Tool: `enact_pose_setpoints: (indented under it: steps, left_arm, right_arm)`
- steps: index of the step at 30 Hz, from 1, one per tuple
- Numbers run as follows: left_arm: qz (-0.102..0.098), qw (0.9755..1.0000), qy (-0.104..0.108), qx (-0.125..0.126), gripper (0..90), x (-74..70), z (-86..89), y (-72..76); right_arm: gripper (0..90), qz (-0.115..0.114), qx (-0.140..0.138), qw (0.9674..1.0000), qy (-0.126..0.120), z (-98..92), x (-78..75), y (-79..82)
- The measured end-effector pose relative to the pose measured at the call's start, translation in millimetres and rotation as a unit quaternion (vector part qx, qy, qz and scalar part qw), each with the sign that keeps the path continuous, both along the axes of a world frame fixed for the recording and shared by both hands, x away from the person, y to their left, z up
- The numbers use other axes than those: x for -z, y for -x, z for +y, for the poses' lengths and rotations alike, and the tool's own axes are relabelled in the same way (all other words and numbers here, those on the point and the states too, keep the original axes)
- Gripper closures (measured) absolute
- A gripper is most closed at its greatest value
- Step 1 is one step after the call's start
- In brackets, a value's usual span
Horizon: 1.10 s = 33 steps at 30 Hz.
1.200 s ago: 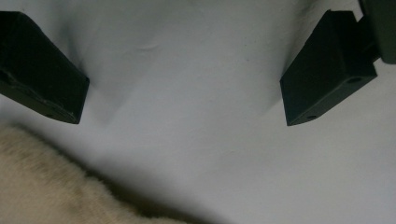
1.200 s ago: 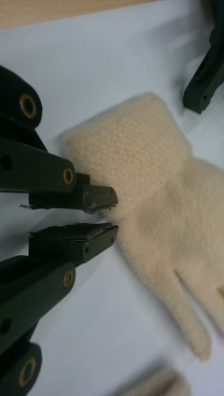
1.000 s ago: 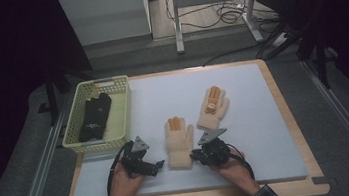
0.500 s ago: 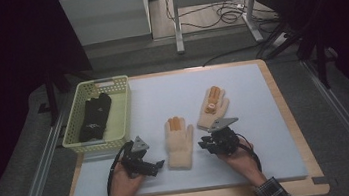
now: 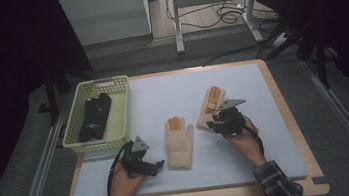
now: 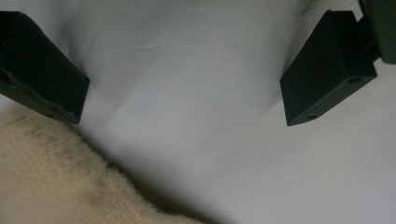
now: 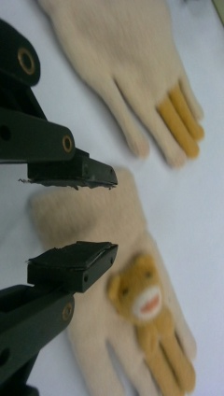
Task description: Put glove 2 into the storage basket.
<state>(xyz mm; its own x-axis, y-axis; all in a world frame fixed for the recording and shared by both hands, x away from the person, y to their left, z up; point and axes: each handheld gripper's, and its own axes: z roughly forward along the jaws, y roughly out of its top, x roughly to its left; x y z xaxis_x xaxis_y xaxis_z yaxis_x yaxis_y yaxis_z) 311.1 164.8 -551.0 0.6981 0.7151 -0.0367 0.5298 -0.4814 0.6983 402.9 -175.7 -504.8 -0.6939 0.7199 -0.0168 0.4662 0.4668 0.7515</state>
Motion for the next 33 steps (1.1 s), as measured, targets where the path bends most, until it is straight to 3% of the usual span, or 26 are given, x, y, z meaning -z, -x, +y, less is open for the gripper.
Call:
enact_pose_setpoints:
  steps: [10, 17, 25, 29, 33]
  left_arm:
    - [0.0, 1.0, 0.0, 0.0, 1.4, 0.0, 0.0, -0.1]
    - [0.0, 1.0, 0.0, 0.0, 1.4, 0.1, 0.0, -0.1]
    - [0.0, 1.0, 0.0, 0.0, 1.4, 0.0, 0.0, -0.1]
    - [0.0, 1.0, 0.0, 0.0, 1.4, 0.1, 0.0, -0.1]
    - [0.0, 1.0, 0.0, 0.0, 1.4, 0.1, 0.0, -0.1]
  right_arm:
    - [47.4, -0.006, 0.03, 0.9995, 0.006, -5.2, 1.9, -32.8]
    - [39.9, -0.007, 0.033, 0.9992, 0.02, -2.3, 6.7, -50.4]
    - [38.4, -0.002, 0.033, 0.9992, 0.024, -1.1, 17.7, -64.6]
    - [39.9, -0.007, 0.026, 0.9993, 0.025, 0.0, 22.2, -67.1]
    - [56.2, 0.002, 0.024, 0.9996, 0.016, -1.2, 21.8, -67.8]
